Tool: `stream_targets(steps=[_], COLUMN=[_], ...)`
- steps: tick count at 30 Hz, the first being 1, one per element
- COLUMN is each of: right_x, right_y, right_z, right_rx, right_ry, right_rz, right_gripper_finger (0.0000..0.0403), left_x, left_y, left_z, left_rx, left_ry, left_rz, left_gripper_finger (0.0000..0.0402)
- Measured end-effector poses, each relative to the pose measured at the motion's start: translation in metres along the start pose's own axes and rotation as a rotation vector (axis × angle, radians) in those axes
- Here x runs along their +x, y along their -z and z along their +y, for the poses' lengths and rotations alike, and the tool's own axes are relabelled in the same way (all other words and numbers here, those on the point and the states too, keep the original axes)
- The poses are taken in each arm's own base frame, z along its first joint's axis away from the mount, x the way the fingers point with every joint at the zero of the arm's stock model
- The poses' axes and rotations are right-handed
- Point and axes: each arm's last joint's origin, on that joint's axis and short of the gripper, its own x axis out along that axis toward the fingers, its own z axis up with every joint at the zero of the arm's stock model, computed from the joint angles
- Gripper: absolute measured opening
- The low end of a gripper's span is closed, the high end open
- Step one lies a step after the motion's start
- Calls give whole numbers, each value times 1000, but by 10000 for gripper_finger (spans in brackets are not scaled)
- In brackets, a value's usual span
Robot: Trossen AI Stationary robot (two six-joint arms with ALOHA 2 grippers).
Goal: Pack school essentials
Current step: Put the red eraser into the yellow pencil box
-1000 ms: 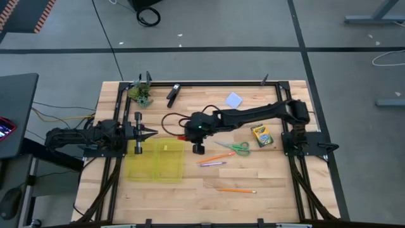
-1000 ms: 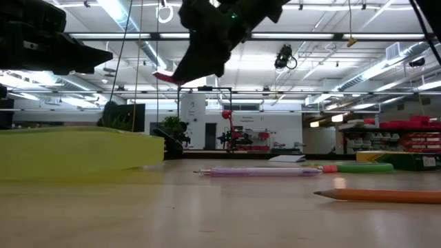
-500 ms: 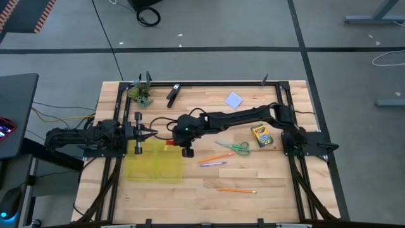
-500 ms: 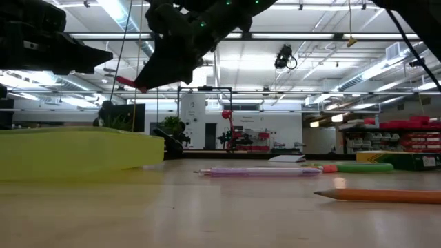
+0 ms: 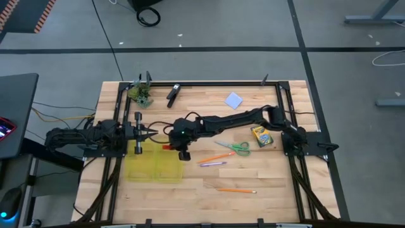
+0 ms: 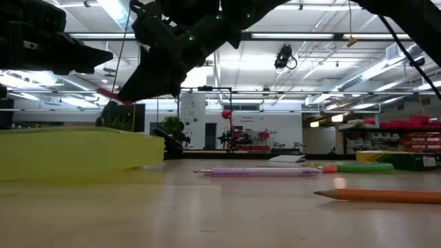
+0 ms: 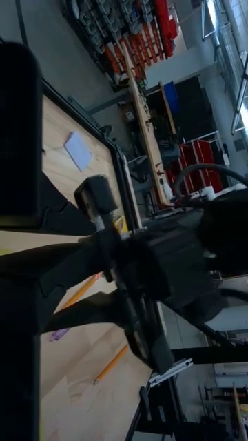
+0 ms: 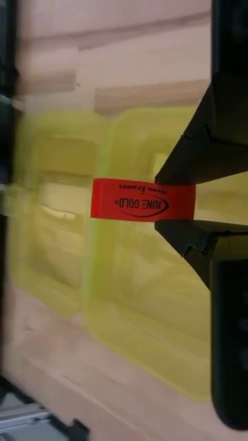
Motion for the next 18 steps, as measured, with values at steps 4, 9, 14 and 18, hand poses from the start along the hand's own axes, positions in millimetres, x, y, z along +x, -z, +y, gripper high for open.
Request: stream_targets(steps=[4, 9, 14, 18], right_x=[8, 9, 9, 12], right_y=[8, 14, 19, 30], right_z=[-1, -8, -11, -15], right_rx=[0, -6, -9, 5], right_ry=[0, 62, 83, 93], right_rz=[32, 48, 65, 100], right_gripper_finger=[91, 91, 91, 91], left_x=[0, 0, 0, 0], left_y=[0, 0, 0, 0], left_z=[0, 0, 0, 0], left_rx=[0, 0, 0, 0], left_ry=[0, 0, 0, 0], left_rz=[0, 0, 0, 0], left_gripper_finger=[36, 28, 33, 38])
